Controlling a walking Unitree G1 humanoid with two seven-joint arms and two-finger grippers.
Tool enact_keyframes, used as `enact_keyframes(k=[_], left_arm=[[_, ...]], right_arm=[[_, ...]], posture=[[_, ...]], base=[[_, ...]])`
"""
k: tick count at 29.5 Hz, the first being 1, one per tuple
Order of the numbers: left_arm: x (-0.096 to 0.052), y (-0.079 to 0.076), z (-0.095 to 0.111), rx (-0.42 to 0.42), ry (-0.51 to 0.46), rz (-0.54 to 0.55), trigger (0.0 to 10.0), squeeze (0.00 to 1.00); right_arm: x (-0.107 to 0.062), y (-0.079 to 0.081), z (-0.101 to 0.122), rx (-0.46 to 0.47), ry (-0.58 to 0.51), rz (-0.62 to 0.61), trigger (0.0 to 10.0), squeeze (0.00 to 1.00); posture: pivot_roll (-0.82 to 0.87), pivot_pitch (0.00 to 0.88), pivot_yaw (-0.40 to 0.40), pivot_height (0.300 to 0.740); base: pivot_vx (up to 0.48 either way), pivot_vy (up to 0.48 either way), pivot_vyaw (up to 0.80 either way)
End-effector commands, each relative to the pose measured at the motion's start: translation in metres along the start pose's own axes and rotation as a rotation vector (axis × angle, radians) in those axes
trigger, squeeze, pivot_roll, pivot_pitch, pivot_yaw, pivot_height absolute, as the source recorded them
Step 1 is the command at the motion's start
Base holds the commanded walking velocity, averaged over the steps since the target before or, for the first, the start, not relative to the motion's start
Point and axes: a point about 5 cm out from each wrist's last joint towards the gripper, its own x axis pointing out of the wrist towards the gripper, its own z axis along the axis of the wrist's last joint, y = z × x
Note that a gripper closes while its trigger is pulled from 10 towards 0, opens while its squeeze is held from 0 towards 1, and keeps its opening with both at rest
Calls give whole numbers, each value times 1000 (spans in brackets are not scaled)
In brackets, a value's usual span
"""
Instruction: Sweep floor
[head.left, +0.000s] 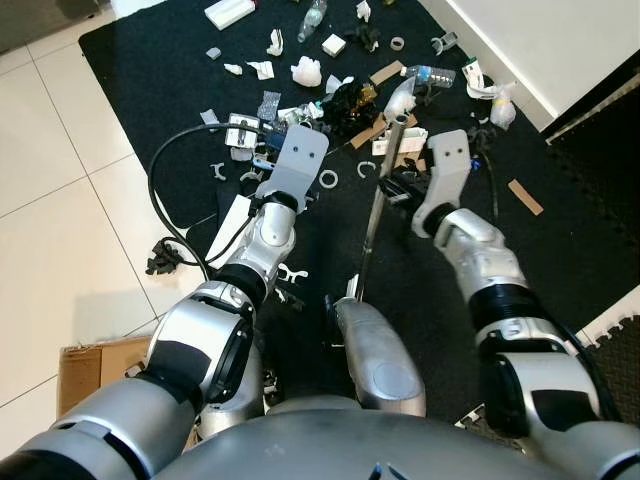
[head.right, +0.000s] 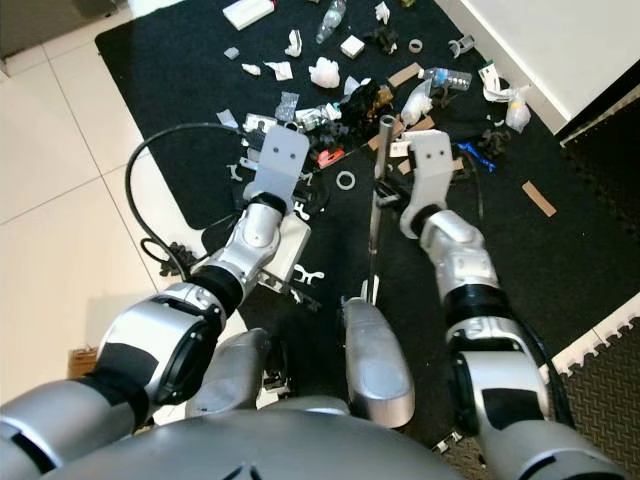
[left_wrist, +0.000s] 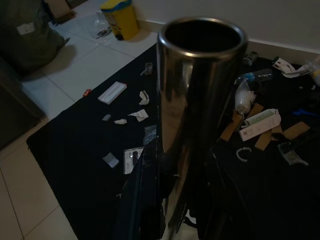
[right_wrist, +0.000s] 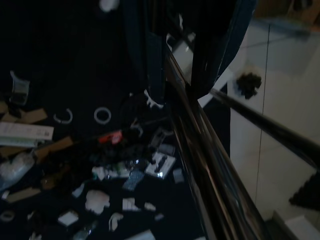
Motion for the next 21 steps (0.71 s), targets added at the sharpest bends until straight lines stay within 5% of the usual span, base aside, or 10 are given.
enact_keyframes(k=[1,9,21], left_arm=[[-5,-1,-9,4,33,-7,10000,0],[-4,-1,-7,-2,32,-3,10000,0],[-3,-1,-6,-7,30,2,10000,0]], right_arm=[[3,-1,10,14,-80,-25,10000,0],[16,31,5,244,-148,97,10000,0],[10,45,-32,303,-69,85,10000,0]], posture=[[-110,120,-12,740],[-101,121,-21,740],[-101,128,-17,740]], base=[[0,0,0],[0,0,0],[0,0,0]])
